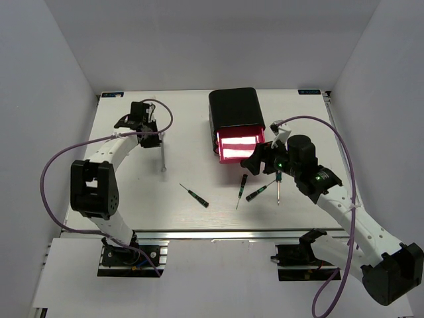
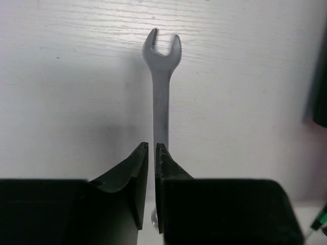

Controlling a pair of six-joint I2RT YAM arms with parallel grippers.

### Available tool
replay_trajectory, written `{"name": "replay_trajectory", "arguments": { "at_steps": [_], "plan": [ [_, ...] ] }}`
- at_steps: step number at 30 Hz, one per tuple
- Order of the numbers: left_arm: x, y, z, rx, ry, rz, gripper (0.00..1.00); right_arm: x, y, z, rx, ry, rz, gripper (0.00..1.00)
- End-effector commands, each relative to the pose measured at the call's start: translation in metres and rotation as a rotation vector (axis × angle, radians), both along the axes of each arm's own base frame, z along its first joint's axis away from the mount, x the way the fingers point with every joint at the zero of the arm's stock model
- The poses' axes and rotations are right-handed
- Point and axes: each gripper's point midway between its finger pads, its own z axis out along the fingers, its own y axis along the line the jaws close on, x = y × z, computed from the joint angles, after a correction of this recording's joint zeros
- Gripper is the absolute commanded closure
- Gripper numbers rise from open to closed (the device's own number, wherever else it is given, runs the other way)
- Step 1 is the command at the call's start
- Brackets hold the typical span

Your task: Sort the tools into containers

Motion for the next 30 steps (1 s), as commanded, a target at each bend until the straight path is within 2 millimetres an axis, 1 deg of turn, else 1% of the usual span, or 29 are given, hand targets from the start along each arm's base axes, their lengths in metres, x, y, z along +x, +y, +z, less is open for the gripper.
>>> {"name": "replay_trajectory", "arguments": {
  "at_steps": [1, 2, 3, 5, 6, 8, 10, 12, 13, 16, 17, 19, 20, 21, 22, 23, 24, 25, 26, 27, 28, 29, 30],
  "plan": [
    [-0.005, -0.024, 0.042, -0.099, -0.075, -0.076, 1.0, 0.006, -0.004, 0.014, -0.002, -0.084, -0.011, 0.22],
    [-0.007, -0.031, 0.049, -0.115, -0.088, -0.093, 1.0, 0.006, -0.005, 0.015, -0.005, -0.091, -0.012, 0.22],
    [-0.006, -0.037, 0.065, -0.136, -0.118, -0.103, 1.0, 0.006, -0.006, 0.016, -0.01, -0.101, -0.012, 0.22],
    [-0.011, -0.056, 0.082, -0.179, -0.143, -0.148, 1.0, 0.008, -0.009, 0.017, -0.02, -0.113, -0.019, 0.21],
    [-0.011, -0.064, 0.097, -0.201, -0.171, -0.158, 1.0, 0.007, -0.01, 0.019, -0.021, -0.126, -0.017, 0.21],
    [-0.017, -0.077, 0.106, -0.21, -0.177, -0.181, 1.0, 0.008, -0.012, 0.016, -0.033, -0.14, -0.022, 0.2],
    [-0.022, -0.077, 0.106, -0.205, -0.175, -0.162, 1.0, 0.01, -0.014, 0.015, -0.035, -0.144, -0.033, 0.21],
    [-0.026, -0.073, 0.096, -0.191, -0.16, -0.14, 1.0, 0.01, -0.014, 0.013, -0.036, -0.138, -0.036, 0.2],
    [-0.029, -0.072, 0.088, -0.185, -0.141, -0.138, 1.0, 0.01, -0.014, 0.013, -0.033, -0.139, -0.032, 0.2],
    [-0.034, -0.077, 0.073, -0.168, -0.102, -0.145, 1.0, 0.007, -0.01, 0.014, -0.028, -0.154, 0.002, 0.2],
    [-0.036, -0.086, 0.062, -0.161, -0.072, -0.162, 1.0, 0.006, -0.01, 0.01, -0.041, -0.16, 0.018, 0.18],
    [-0.037, -0.097, 0.05, -0.155, -0.043, -0.174, 0.89, 0.005, -0.008, 0.007, -0.052, -0.167, 0.041, 0.16],
    [-0.038, -0.107, 0.037, -0.129, -0.014, -0.175, 0.83, 0.006, -0.009, 0.004, -0.065, -0.168, 0.044, 0.15],
    [-0.038, -0.111, 0.032, -0.117, -0.001, -0.167, 0.76, 0.007, -0.009, 0.002, -0.074, -0.163, 0.043, 0.15],
    [-0.038, -0.115, 0.026, -0.108, 0.011, -0.165, 0.65, 0.008, -0.01, 0.001, -0.079, -0.165, 0.04, 0.15],
    [-0.037, -0.126, 0.017, -0.108, 0.03, -0.17, 0.59, 0.008, -0.011, 0.001, -0.085, -0.17, 0.04, 0.14],
    [-0.036, -0.129, 0.013, -0.095, 0.035, -0.165, 0.55, 0.009, -0.011, 0.001, -0.089, -0.174, 0.041, 0.14],
    [-0.033, -0.131, 0.009, -0.069, 0.033, -0.156, 0.49, 0.009, -0.012, 0.0, -0.093, -0.176, 0.038, 0.14],
    [-0.033, -0.139, 0.008, -0.059, 0.032, -0.166, 0.47, 0.009, -0.013, 0.0, -0.096, -0.181, 0.038, 0.14],
    [-0.033, -0.142, -0.006, -0.034, 0.061, -0.164, 0.45, 0.008, -0.014, 0.0, -0.099, -0.187, 0.037, 0.14],
    [-0.033, -0.142, -0.011, -0.001, 0.071, -0.155, 0.44, 0.008, -0.015, -0.001, -0.102, -0.186, 0.031, 0.14],
    [-0.035, -0.146, -0.016, 0.017, 0.079, -0.16, 0.43, 0.009, -0.016, -0.002, -0.105, -0.188, 0.028, 0.14],
    [-0.033, -0.148, -0.024, 0.039, 0.092, -0.155, 0.43, 0.008, -0.016, -0.002, -0.106, -0.189, 0.028, 0.14]
  ]
}}
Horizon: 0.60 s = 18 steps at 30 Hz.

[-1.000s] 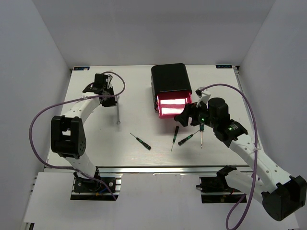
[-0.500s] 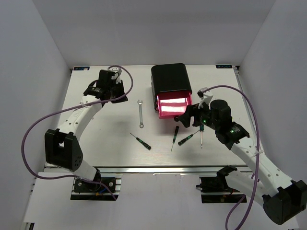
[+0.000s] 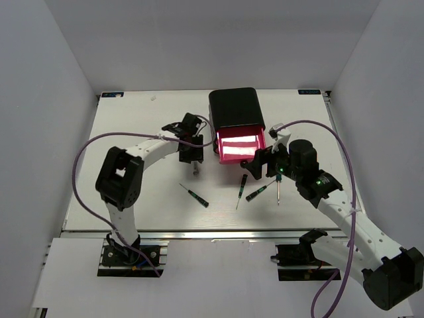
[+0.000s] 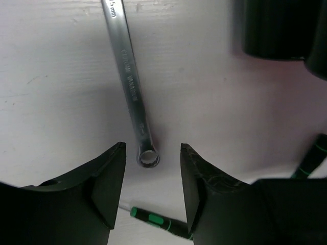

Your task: Sort the tools into containers

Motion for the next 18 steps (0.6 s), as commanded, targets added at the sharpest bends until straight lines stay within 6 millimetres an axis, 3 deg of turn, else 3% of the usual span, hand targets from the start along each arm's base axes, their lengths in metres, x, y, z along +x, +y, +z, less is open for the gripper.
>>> {"name": "replay_trajectory", "arguments": {
  "at_steps": [1, 12, 15, 18],
  "plan": [
    [0.018, 0.001, 0.012, 0.08, -0.071, 0.062, 0.43, 0.004, -0.003, 0.009, 0.002, -0.065, -0.006, 0.14],
    [0.041, 0.003, -0.031, 0.201, -0.062, 0.09, 0.45, 0.004, -0.006, 0.007, 0.003, -0.063, -0.018, 0.14],
    [0.045, 0.001, -0.041, 0.212, -0.049, 0.086, 0.49, 0.004, -0.006, 0.008, 0.002, -0.065, -0.02, 0.14],
    [0.044, 0.001, -0.05, 0.222, -0.036, 0.078, 0.6, 0.006, -0.007, 0.008, -0.001, -0.067, -0.027, 0.14]
  ]
}}
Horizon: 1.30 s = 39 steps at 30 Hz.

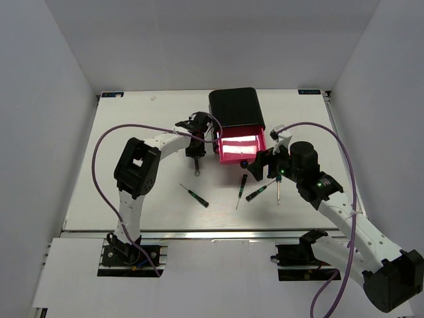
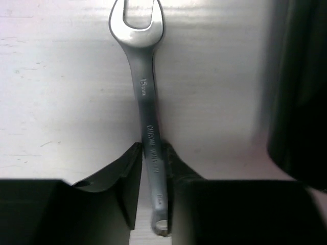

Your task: Sort the tools into containers

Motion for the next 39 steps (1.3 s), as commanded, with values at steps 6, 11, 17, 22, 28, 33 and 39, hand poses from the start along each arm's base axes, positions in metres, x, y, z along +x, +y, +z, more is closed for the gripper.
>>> {"name": "replay_trajectory", "arguments": {
  "at_steps": [6, 11, 17, 22, 28, 33, 39],
  "plan": [
    [-0.018, 0.014, -0.025, 0.047, 0.047, 0.001, 0.88, 0.01, -0.005, 0.015, 0.007, -0.064, -0.033, 0.14],
    [-0.033, 0.03, -0.022, 0.071, 0.049, 0.029, 1.0, 0.01, -0.005, 0.016, 0.007, -0.066, -0.027, 0.14],
    [-0.032, 0.031, 0.03, 0.008, -0.062, 0.019, 1.0, 0.009, -0.004, 0.016, 0.006, -0.068, -0.021, 0.14],
    [-0.03, 0.028, 0.062, -0.029, -0.114, 0.008, 1.0, 0.009, -0.002, 0.016, 0.016, -0.061, -0.013, 0.14],
    [-0.028, 0.028, 0.087, -0.053, -0.156, 0.012, 1.0, 0.009, -0.002, 0.016, 0.011, -0.063, -0.011, 0.14],
    [-0.032, 0.03, 0.095, -0.064, -0.17, 0.016, 1.0, 0.008, -0.003, 0.016, 0.015, -0.06, -0.013, 0.14],
    [-0.034, 0.027, 0.116, -0.099, -0.186, 0.011, 1.0, 0.007, -0.003, 0.017, 0.012, -0.066, -0.013, 0.14]
  ]
}}
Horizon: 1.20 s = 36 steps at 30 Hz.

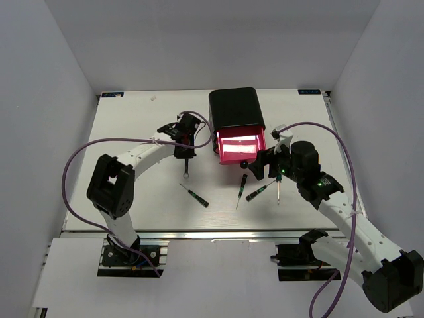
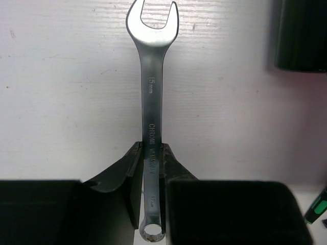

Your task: Sort the tools into containers

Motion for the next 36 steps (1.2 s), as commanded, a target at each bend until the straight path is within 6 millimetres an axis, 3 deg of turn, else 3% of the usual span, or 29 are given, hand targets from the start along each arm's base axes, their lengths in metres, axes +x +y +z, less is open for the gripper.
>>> {"name": "replay_trajectory", "arguments": {
  "at_steps": [1, 12, 18, 22, 24, 25, 30, 36],
  "plan": [
    [0.01, -0.008, 0.059, -0.086, -0.106, -0.003, 1.0, 0.003, 0.001, 0.017, 0.019, -0.061, 0.009, 0.14],
    [-0.007, -0.039, 0.151, -0.286, -0.194, -0.173, 1.0, 0.002, 0.0, 0.017, 0.02, -0.065, 0.005, 0.14],
    [-0.016, -0.062, 0.184, -0.326, -0.229, -0.281, 1.0, 0.002, -0.001, 0.018, 0.017, -0.067, 0.005, 0.14],
    [-0.023, -0.09, 0.198, -0.368, -0.234, -0.37, 1.0, 0.003, -0.004, 0.023, 0.016, -0.085, -0.013, 0.14],
    [-0.024, -0.106, 0.194, -0.378, -0.211, -0.412, 1.0, 0.007, -0.01, 0.027, 0.007, -0.106, -0.051, 0.14],
    [-0.026, -0.117, 0.201, -0.393, -0.222, -0.442, 1.0, 0.009, -0.014, 0.03, 0.008, -0.119, -0.072, 0.13],
    [-0.033, -0.155, 0.188, -0.424, -0.167, -0.547, 1.0, 0.016, -0.033, 0.043, 0.009, -0.168, -0.183, 0.13],
    [-0.046, -0.181, 0.171, -0.442, -0.094, -0.657, 1.0, 0.02, -0.052, 0.049, 0.007, -0.196, -0.274, 0.15]
  ]
}}
